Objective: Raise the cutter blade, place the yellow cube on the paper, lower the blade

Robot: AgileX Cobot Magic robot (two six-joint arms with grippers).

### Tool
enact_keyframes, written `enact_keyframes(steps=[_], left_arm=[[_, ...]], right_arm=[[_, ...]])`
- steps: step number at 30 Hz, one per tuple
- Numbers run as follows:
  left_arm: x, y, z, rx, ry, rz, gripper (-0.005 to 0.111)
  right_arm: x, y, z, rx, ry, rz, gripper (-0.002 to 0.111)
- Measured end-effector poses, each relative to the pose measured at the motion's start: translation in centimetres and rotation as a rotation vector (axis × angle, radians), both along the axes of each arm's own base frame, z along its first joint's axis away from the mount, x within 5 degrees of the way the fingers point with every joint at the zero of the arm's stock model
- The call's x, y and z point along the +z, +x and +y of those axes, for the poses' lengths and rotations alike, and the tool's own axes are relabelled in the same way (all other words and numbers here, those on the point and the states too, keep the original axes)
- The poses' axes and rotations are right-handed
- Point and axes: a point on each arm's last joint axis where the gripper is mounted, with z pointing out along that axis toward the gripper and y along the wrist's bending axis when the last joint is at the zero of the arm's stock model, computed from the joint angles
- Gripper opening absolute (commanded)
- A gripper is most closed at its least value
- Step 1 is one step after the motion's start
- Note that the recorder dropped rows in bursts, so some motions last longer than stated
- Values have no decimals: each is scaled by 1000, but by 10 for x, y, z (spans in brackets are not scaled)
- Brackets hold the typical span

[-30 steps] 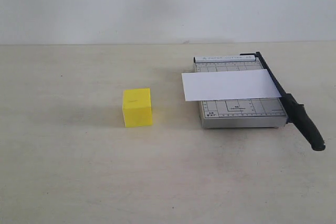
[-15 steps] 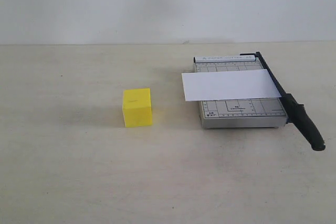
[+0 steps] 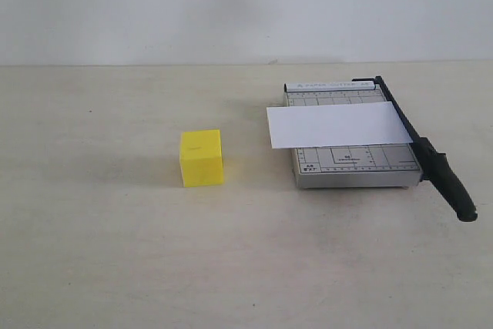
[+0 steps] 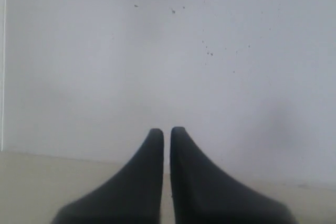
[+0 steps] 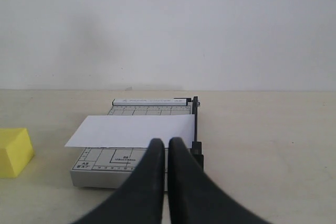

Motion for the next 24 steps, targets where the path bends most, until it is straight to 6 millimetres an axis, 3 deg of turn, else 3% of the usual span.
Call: enact_keyframes(steps=[7,17,24], left_arm=[[12,-3,2,19,-13,-133,5],[14,-4,2,22,-15,-156,5],[14,-4,2,22,-15,-156,5]], right_arm=[[0,0,0,0,0,0,3],[1,0,0,-2,14,-10,3],[10,0,-2,-13,283,-82,3]])
